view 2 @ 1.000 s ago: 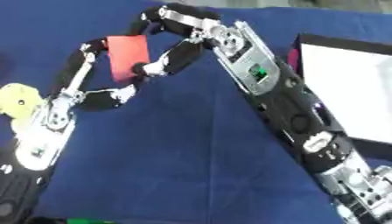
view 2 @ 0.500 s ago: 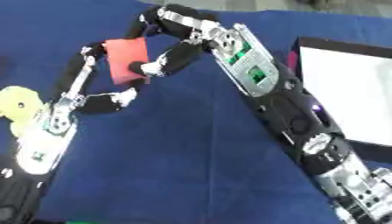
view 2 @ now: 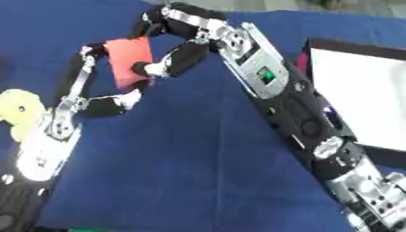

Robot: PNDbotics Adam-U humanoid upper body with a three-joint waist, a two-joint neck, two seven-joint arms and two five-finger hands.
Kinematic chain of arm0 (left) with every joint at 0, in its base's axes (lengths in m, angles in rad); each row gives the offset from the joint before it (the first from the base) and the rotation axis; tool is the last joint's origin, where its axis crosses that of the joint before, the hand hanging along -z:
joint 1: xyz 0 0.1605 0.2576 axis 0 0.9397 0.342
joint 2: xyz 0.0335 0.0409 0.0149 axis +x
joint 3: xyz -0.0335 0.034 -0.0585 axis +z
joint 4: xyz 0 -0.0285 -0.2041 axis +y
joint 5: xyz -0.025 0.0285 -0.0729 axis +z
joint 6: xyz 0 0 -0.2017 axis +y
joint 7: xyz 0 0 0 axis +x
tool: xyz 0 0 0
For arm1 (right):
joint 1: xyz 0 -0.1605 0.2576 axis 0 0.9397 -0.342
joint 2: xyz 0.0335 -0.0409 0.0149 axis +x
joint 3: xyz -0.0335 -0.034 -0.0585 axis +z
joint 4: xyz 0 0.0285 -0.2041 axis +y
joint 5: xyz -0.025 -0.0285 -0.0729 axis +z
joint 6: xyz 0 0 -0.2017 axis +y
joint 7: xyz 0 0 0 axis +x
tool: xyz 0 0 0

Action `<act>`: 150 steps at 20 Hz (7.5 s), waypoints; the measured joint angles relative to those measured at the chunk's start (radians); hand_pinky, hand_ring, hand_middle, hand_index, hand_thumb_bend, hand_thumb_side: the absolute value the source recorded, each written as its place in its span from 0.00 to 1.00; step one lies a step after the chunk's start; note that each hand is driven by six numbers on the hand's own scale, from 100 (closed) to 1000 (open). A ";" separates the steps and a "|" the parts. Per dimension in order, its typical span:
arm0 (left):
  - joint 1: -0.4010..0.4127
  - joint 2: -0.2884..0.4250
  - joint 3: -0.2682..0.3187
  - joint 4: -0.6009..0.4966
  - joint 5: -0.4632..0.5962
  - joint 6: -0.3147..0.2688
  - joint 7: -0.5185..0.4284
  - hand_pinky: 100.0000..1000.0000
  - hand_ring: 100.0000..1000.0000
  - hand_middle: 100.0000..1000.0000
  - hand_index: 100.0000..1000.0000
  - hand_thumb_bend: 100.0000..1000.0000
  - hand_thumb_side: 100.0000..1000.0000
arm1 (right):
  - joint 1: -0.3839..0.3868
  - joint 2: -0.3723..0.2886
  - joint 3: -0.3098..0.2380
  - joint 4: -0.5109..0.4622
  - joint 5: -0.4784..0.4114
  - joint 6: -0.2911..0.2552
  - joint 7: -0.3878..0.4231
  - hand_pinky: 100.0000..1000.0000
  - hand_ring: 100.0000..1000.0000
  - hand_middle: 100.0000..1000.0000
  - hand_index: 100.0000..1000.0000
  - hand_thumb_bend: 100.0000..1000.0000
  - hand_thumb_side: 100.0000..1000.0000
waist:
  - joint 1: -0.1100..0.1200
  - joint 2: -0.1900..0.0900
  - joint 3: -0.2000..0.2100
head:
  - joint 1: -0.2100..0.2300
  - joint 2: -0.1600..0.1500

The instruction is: Pick up the objects with one hand, pass them to the other hand, and then place them into the box on the other side of the table.

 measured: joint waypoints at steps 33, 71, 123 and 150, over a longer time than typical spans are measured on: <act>0.003 0.002 0.007 0.012 0.149 -0.057 -0.011 0.78 0.47 0.25 0.47 0.00 0.11 | 0.001 -0.001 -0.007 0.009 0.025 -0.123 0.176 1.00 1.00 0.99 1.00 0.26 0.00 | -0.002 0.000 -0.006 | -0.001 0.002; -0.014 -0.008 -0.011 0.007 0.174 -0.078 -0.021 0.77 0.45 0.24 0.48 0.00 0.07 | 0.002 -0.001 0.001 0.037 -0.001 -0.142 0.134 1.00 1.00 0.88 0.98 0.00 0.00 | -0.005 0.000 0.001 | -0.017 0.003; -0.015 -0.017 -0.012 0.045 -0.088 0.144 -0.124 0.90 0.77 0.64 0.91 0.41 0.51 | -0.001 -0.022 -0.019 -0.013 -0.203 0.042 -0.003 0.95 1.00 0.73 0.77 0.00 0.00 | 0.036 -0.004 -0.027 | -0.026 0.009; 0.142 0.336 0.045 -0.275 0.294 0.212 -0.111 0.88 0.73 0.63 0.83 0.01 0.46 | 0.390 -0.469 -0.288 -0.186 -0.413 0.088 -0.115 0.96 1.00 0.77 0.81 0.00 0.00 | 0.072 -0.033 -0.059 | -0.190 -0.034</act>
